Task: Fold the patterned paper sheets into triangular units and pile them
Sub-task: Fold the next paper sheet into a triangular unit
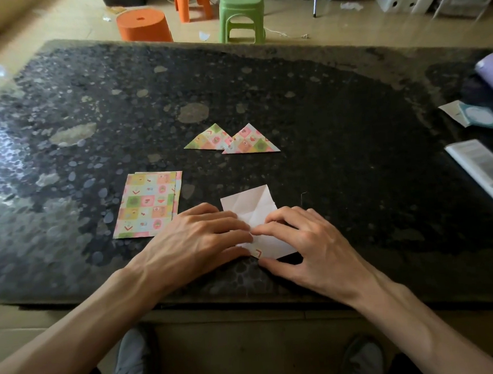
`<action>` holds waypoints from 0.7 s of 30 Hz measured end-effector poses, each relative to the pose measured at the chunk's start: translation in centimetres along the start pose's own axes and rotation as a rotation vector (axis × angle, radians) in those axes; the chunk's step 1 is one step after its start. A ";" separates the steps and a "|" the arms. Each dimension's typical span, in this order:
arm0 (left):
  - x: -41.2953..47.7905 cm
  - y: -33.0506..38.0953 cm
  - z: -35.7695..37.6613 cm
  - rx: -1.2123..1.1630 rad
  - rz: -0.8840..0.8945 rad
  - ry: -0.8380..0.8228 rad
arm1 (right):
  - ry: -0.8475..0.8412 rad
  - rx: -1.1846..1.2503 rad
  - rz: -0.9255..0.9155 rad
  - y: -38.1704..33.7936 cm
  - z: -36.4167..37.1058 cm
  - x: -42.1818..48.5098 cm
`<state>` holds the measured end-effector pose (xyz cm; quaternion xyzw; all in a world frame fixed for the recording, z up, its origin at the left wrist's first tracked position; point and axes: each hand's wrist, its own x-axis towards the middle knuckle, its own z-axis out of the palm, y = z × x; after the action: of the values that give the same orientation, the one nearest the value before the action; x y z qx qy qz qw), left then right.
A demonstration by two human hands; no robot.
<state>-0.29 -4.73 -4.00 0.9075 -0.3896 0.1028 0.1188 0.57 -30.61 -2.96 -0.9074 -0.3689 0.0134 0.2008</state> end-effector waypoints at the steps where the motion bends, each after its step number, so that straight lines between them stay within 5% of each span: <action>1: 0.0 0.0 0.1 0.010 0.003 0.012 | 0.004 -0.006 -0.006 0.0 0.0 0.0; 16: 0.6 0.2 -0.1 -0.040 -0.039 0.061 | 0.209 -0.106 -0.128 -0.1 0.4 0.3; 21: 1.2 0.6 0.0 -0.182 -0.238 0.200 | 0.194 -0.064 -0.046 0.3 0.4 0.0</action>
<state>0.04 -5.92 -3.57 0.9179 -0.2732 0.1420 0.2501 0.72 -30.64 -3.49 -0.9018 -0.3687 -0.0910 0.2065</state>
